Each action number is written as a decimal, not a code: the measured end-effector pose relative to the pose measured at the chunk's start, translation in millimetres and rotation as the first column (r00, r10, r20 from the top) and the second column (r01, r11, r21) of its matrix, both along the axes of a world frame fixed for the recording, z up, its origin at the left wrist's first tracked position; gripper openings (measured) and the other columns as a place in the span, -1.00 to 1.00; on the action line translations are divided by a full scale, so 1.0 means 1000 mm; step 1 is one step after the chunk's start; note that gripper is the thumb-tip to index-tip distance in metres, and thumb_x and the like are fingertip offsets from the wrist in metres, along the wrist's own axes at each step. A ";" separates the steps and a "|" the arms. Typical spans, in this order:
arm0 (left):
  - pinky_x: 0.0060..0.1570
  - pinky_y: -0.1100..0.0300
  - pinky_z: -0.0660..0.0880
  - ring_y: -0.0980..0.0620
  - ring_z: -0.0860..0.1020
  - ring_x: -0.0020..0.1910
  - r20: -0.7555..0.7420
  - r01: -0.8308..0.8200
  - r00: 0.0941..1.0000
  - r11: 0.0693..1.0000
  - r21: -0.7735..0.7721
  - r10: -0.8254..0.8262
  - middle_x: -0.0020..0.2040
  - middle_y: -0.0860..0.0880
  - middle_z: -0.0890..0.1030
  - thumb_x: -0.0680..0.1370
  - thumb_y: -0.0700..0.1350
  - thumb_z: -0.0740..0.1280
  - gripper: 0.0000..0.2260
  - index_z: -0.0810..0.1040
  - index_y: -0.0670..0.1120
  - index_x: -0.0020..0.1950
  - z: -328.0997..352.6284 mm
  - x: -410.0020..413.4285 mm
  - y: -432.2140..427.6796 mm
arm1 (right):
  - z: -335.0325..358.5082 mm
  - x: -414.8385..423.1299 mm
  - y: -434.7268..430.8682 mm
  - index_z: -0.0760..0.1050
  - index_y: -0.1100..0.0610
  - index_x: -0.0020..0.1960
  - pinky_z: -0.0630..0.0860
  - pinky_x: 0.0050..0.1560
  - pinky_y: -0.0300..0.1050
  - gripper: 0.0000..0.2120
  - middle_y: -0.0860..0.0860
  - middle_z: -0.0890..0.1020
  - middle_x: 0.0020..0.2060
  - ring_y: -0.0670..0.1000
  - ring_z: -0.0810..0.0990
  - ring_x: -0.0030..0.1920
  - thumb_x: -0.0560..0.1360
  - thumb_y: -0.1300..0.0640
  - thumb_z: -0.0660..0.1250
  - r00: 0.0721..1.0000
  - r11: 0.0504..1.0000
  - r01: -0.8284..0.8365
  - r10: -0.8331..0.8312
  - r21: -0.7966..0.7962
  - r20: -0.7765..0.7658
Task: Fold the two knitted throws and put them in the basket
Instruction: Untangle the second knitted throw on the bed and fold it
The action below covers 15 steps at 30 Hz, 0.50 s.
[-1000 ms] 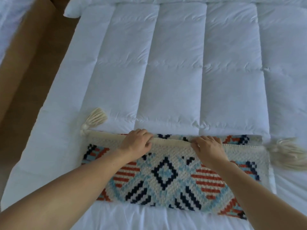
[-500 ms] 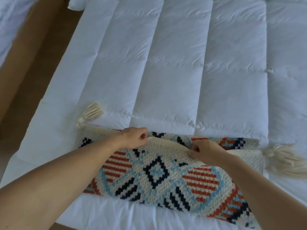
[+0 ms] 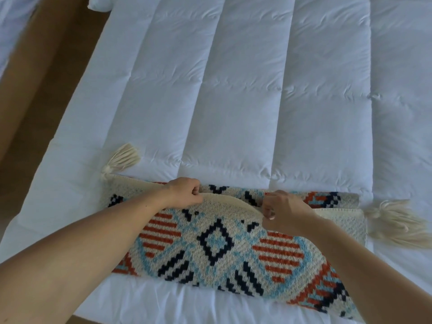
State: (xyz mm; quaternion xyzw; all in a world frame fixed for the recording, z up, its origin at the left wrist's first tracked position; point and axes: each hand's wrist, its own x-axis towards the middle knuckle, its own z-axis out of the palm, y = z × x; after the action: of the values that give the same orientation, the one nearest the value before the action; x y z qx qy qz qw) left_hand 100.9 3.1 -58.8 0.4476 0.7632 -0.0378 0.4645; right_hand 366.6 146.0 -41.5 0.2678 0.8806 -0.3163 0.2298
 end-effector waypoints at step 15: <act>0.00 0.10 0.47 0.09 0.54 -0.08 0.118 -0.019 0.993 0.998 -0.056 0.025 0.03 0.03 0.62 0.54 0.10 0.34 -0.86 0.61 0.06 -0.05 -0.001 -0.004 0.003 | -0.011 0.003 0.018 0.53 0.07 -0.16 0.50 -0.24 -0.27 -0.87 -0.05 0.59 -0.26 -0.09 0.49 -0.31 0.46 0.07 0.46 0.947 0.923 0.240 -0.154 -0.302 0.282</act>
State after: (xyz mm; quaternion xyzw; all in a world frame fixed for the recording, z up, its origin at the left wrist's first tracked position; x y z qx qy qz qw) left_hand 96.9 6.5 -59.8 0.4276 0.7379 -0.0271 0.5214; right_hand 369.8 163.9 -52.2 0.3511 0.7464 -0.4449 0.3487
